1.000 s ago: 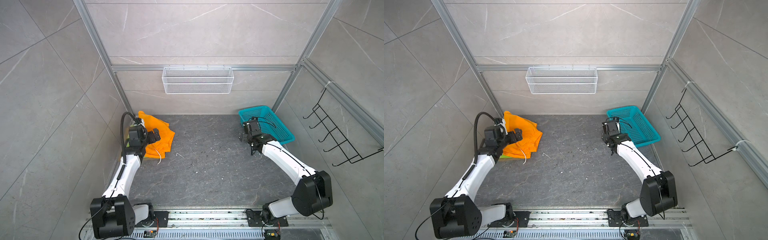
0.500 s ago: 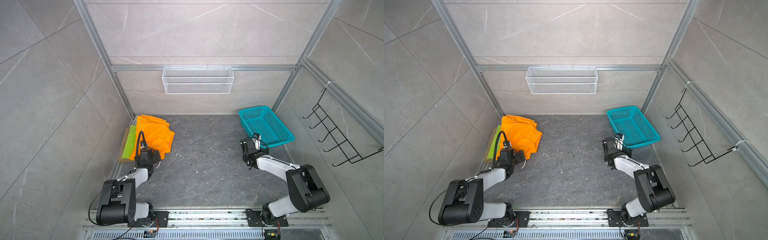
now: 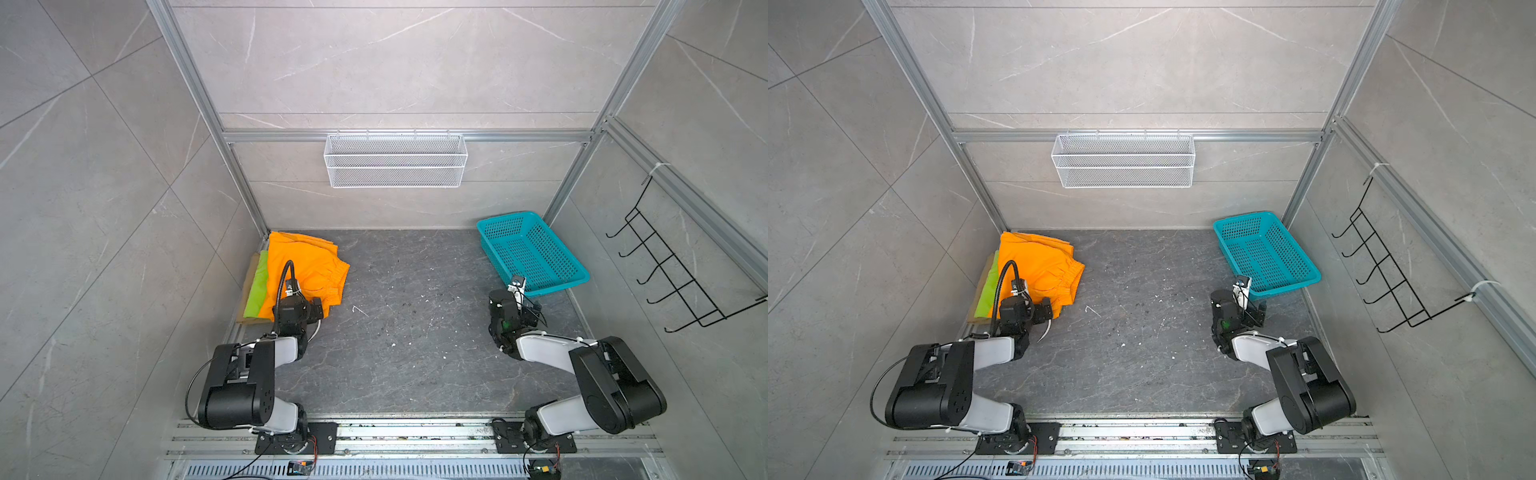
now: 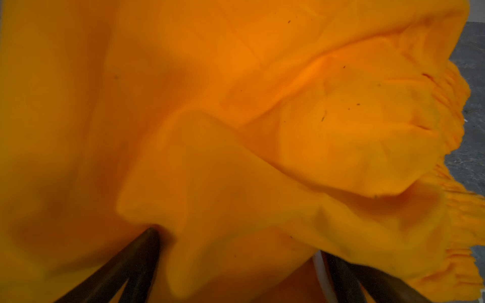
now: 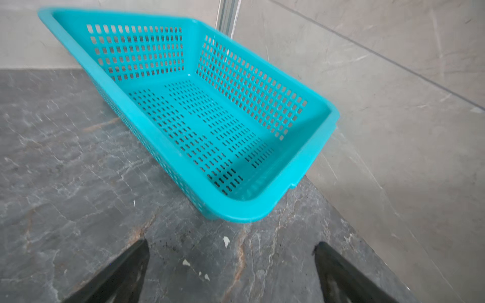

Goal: Fold and stack the shorts

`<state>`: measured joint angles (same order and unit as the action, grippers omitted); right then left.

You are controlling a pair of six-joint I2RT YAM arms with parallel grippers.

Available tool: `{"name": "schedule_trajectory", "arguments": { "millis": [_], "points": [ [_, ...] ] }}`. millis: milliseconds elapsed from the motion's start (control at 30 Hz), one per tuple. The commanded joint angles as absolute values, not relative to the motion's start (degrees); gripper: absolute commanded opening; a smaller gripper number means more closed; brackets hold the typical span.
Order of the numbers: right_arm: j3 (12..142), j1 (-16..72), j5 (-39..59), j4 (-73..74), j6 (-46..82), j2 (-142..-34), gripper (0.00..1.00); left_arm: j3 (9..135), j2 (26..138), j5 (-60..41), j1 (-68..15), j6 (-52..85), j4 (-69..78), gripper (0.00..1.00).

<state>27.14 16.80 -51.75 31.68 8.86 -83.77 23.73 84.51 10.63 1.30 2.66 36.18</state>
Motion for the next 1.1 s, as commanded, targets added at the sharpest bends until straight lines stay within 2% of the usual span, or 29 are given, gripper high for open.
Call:
{"name": "schedule_trajectory", "arguments": {
  "millis": [0, 100, 267, 400, 600, 700, 767, 800, 867, 900, 967, 1067],
  "points": [
    [24.5, 16.84, -52.74, 40.83, 6.48, -82.71, 1.0, 24.12, 84.46, 8.4, 1.67, 1.06, 41.61, 1.0],
    [20.82, 16.79, -52.74, 52.52, 4.07, -84.97, 1.0, 24.05, 84.42, 8.35, 1.76, 1.05, 41.59, 1.0],
    [17.51, 17.07, -52.21, 56.36, 4.28, -82.97, 1.0, 20.37, 86.77, 8.02, 1.66, 0.6, 50.83, 1.0],
    [10.89, 17.07, -53.25, 66.52, 5.53, -81.31, 1.0, 20.45, 86.11, 7.91, 1.71, 0.62, 49.33, 1.0],
    [10.12, 17.07, -53.61, 68.47, 5.53, -81.8, 1.0, 20.62, 86.04, 7.65, 1.82, 0.68, 48.88, 1.0],
    [12.11, 17.01, -47.89, 67.08, 2.23, -83.16, 1.0, 20.83, 85.91, 5.74, 2.79, 0.99, 48.11, 1.0],
    [13.13, 16.88, -34.62, 65.14, -2.14, -84.33, 1.0, 20.89, 85.87, 5.71, 2.81, 1.02, 48.16, 1.0],
    [14.01, 16.33, -31.09, 65.11, -2.96, -85.51, 1.0, 20.89, 85.87, 5.71, 2.81, 1.05, 48.14, 1.0],
    [15.09, 7.55, -19.47, 60.48, 3.37, -86.33, 0.99, 20.9, 85.87, 5.71, 2.79, 1.07, 48.14, 1.0],
    [17.1, 5.9, -17.67, 60.67, 3.88, -88.35, 1.0, 20.84, 85.87, 5.8, 2.81, 1.08, 48.08, 1.0],
    [19.44, 5.25, -15.78, 51.94, 4.96, -86.5, 1.0, 20.85, 85.87, 5.63, 2.82, 1.06, 48.11, 1.0],
    [19.04, 5.14, -16.4, 54.23, 4.54, -87.28, 1.0, 21.09, 86.02, 5.37, 3.07, 1.16, 47.75, 1.0]
  ]
}}
